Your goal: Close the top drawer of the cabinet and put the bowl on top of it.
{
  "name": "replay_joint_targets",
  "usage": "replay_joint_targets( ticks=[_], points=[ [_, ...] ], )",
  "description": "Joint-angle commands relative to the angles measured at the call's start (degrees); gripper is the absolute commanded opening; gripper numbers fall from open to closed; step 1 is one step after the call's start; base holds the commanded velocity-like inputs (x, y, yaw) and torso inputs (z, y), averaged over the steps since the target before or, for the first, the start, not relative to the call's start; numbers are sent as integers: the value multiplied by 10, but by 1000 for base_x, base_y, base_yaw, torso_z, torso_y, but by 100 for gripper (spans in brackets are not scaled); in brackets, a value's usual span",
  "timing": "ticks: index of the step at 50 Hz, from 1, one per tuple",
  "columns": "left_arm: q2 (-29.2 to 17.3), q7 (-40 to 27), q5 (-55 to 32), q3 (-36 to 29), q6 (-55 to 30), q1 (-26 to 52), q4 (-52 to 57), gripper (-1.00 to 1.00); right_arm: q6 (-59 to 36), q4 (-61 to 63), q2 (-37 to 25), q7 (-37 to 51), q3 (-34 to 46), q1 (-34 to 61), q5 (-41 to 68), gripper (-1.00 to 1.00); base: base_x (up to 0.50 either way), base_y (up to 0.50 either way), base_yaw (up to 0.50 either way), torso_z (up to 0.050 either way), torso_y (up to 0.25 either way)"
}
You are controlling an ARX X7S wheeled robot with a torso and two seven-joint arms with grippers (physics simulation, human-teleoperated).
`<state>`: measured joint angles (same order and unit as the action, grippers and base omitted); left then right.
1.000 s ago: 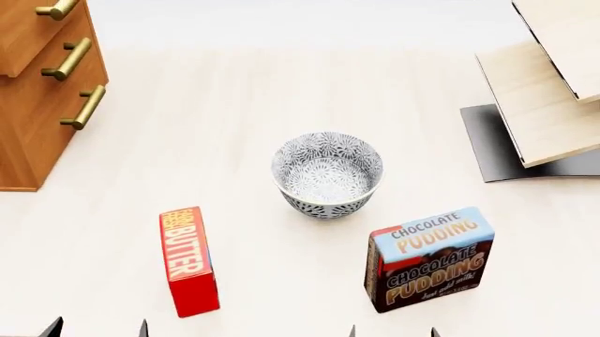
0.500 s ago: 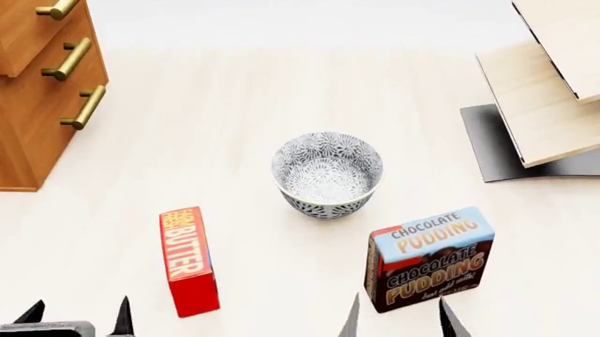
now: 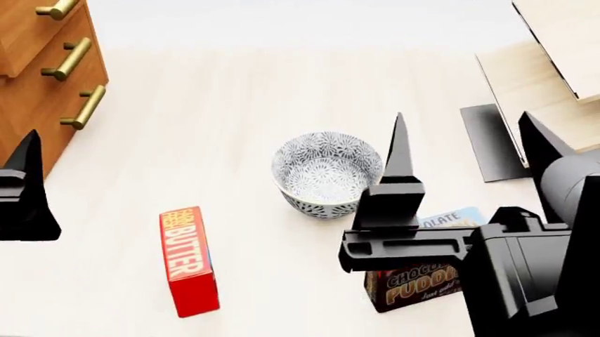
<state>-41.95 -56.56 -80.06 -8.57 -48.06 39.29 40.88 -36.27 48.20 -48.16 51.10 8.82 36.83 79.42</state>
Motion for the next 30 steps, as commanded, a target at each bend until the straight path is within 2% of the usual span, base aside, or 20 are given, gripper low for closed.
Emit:
replay_joint_targets(
  ticks=[1, 23, 30],
  points=[
    [-84, -106, -159, -38, 12, 70, 30, 100, 13, 34, -88, 82, 16, 60, 147, 100, 0, 0, 0, 0, 0],
    [-88, -90, -140, -35, 17, 50, 27, 100, 4, 27, -80, 80, 25, 70, 136, 100, 0, 0, 0, 0, 0],
    [-87, -68, -108, -32, 25, 17, 21, 100, -1, 13, -74, 66, 32, 58, 110, 100, 0, 0, 0, 0, 0]
  ],
)
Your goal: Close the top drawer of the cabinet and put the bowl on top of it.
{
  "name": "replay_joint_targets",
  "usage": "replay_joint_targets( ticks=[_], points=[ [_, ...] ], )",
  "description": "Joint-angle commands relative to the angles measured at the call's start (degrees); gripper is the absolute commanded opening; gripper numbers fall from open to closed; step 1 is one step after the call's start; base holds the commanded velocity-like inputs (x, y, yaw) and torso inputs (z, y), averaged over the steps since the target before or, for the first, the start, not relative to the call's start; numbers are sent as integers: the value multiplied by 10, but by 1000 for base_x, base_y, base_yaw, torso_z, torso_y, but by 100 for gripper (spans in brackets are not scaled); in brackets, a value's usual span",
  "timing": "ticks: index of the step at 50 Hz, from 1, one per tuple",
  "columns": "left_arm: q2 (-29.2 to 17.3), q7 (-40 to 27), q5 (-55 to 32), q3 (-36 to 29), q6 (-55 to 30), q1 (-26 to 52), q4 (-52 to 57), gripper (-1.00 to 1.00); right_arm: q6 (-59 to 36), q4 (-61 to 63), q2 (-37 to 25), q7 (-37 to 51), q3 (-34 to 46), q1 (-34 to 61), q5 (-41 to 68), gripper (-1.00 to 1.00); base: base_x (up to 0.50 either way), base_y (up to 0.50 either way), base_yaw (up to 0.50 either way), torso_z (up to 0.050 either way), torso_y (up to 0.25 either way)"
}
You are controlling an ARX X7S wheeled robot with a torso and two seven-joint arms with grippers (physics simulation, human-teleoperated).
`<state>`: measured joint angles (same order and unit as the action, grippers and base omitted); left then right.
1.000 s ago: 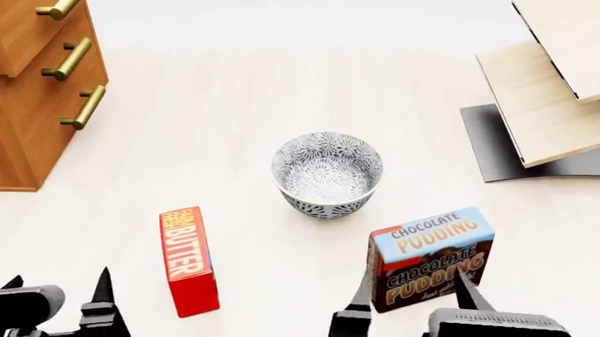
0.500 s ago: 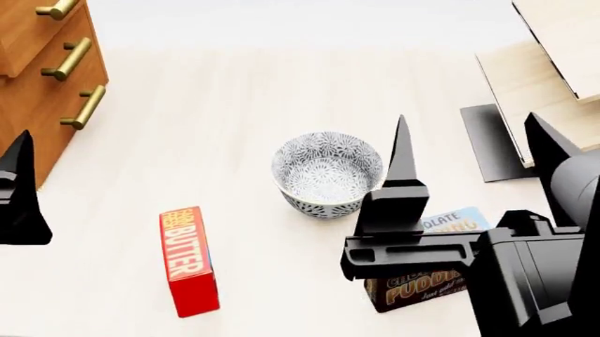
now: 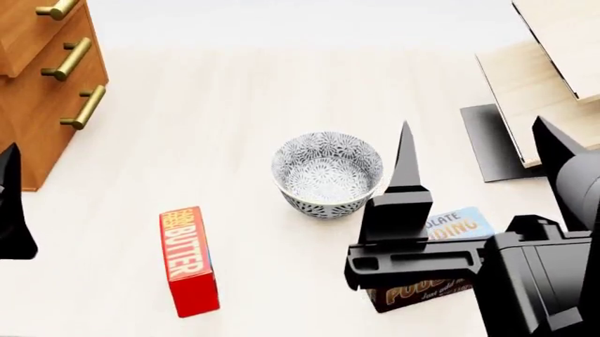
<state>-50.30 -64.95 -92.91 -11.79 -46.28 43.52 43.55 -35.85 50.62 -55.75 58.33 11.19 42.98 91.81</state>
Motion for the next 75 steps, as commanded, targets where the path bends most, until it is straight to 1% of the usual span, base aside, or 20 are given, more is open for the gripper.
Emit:
replay_joint_targets(
  ticks=[1, 5, 14, 30, 36, 57, 75],
  points=[
    [-4, 16, 20, 1, 8, -26, -7, 100, -6, -13, 3, -6, 9, -4, -15, 100, 0, 0, 0, 0, 0],
    [-9, 14, 11, 7, 11, -22, -5, 100, -11, -14, 2, -2, 13, 3, -11, 100, 0, 0, 0, 0, 0],
    [-6, 23, 28, 6, 15, -36, -10, 100, -14, -17, 3, -5, 17, 2, -15, 100, 26, 0, 0, 0, 0],
    [-11, 20, 24, 6, 14, -33, -6, 100, -14, -15, 3, -7, 17, 0, -20, 100, 167, 0, 0, 0, 0],
    [-7, 26, 36, 3, 15, -40, -9, 100, -14, -15, 6, -8, 19, -2, -24, 100, 206, 0, 0, 0, 0],
    [2, 28, 46, -7, 14, -37, -17, 100, -12, -20, 1, -17, 16, -11, -34, 100, 253, 0, 0, 0, 0],
    [3, 40, 63, -6, 21, -54, -23, 100, -13, -15, 1, -16, 17, -15, -41, 100, 346, 0, 0, 0, 1]
  ],
)
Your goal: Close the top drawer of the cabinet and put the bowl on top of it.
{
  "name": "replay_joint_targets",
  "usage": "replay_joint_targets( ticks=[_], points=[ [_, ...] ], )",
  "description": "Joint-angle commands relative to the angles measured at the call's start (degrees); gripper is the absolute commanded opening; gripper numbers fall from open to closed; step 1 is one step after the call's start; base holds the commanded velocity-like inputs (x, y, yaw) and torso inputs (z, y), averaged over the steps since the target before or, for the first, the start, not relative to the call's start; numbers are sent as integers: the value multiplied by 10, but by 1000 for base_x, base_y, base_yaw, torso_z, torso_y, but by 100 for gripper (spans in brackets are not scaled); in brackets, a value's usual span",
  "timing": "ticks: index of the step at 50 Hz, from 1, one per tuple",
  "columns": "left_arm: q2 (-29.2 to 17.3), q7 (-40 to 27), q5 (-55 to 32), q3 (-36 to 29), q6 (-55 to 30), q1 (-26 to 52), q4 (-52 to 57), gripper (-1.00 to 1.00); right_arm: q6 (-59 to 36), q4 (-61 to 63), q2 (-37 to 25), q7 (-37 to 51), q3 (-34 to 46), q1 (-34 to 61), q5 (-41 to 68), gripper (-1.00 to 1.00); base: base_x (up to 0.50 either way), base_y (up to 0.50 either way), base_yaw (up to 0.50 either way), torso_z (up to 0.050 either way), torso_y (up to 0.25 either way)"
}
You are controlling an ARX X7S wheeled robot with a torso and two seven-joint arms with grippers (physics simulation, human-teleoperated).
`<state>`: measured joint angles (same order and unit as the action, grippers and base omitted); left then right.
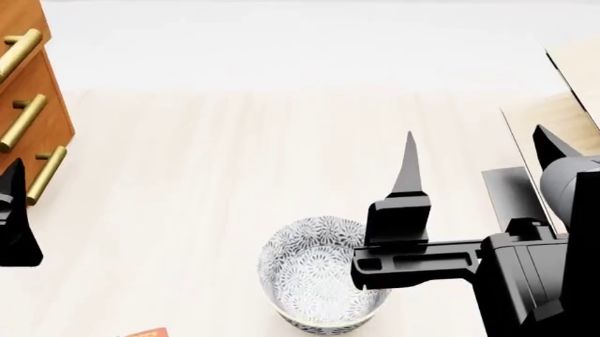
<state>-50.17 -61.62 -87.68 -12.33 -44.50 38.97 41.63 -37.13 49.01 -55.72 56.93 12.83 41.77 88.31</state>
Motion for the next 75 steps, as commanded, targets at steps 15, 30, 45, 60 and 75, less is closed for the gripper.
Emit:
replay_joint_targets(
  ticks=[15, 30, 45, 60, 75],
  points=[
    [-4, 10, 11, 3, 8, -15, -6, 100, -2, 1, 0, 4, 3, 4, 3, 100, 490, 0, 0, 0, 1],
    [-8, 20, 20, 6, 13, -27, -10, 100, 5, 6, 5, -8, 1, -9, -11, 100, 293, 0, 0, 0, 1],
    [14, 75, 66, -19, 7, -7, -82, 100, 9, 13, -2, -7, -4, -14, -7, 100, 0, 0, 0, 0, 0],
    [55, 170, 147, -72, -1, 51, -216, 100, 14, 7, 0, -18, -6, -33, -28, 100, 0, 0, 0, 0, 0],
    [67, 229, 213, -103, 13, 70, -301, 100, 12, 2, 2, -22, -3, -31, -31, 100, 0, 0, 0, 0, 0]
  ],
)
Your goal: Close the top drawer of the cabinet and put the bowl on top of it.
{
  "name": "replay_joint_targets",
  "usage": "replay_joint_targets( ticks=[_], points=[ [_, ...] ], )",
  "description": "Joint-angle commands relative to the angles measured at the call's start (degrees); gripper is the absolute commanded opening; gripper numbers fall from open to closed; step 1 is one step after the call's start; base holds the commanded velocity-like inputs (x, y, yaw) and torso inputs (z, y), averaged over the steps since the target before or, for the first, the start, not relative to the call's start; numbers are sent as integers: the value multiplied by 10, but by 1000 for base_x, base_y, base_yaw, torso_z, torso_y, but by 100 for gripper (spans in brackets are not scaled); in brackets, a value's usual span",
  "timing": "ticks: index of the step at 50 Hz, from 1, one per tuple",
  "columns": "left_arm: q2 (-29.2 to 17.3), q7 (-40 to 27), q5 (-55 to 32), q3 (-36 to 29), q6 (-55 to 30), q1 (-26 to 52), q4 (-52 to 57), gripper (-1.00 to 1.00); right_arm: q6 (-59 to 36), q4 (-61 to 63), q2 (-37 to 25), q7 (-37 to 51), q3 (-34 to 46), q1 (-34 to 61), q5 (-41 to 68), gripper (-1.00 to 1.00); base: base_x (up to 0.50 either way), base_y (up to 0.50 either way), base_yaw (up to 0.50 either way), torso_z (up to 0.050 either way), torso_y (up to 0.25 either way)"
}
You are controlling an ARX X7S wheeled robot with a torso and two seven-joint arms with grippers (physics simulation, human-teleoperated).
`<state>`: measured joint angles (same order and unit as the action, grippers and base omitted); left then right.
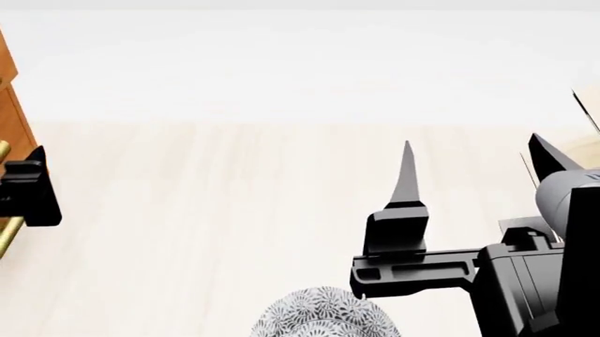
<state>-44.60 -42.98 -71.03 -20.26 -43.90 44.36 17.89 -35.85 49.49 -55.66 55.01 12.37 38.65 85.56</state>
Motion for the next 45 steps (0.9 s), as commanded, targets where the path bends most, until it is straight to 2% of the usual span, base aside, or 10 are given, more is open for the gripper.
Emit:
replay_joint_targets(
  ticks=[1, 16, 35, 45],
  points=[
    [10, 43, 48, -24, 9, 16, -65, 100, -1, -3, 1, -3, 1, 1, -3, 100, 0, 0, 0, 0, 0],
    [-8, 58, 72, -22, 22, 7, -95, 100, 6, -12, 8, -22, 4, -25, -33, 100, 0, 0, 0, 0, 0],
    [-2, 74, 98, -25, 46, -5, -149, 100, 12, -13, 8, -29, 3, -37, -44, 100, 0, 0, 0, 0, 0],
    [2, 75, 112, -25, 48, 14, -188, 100, 11, -11, 8, -28, 4, -35, -42, 100, 0, 0, 0, 0, 0]
  ],
)
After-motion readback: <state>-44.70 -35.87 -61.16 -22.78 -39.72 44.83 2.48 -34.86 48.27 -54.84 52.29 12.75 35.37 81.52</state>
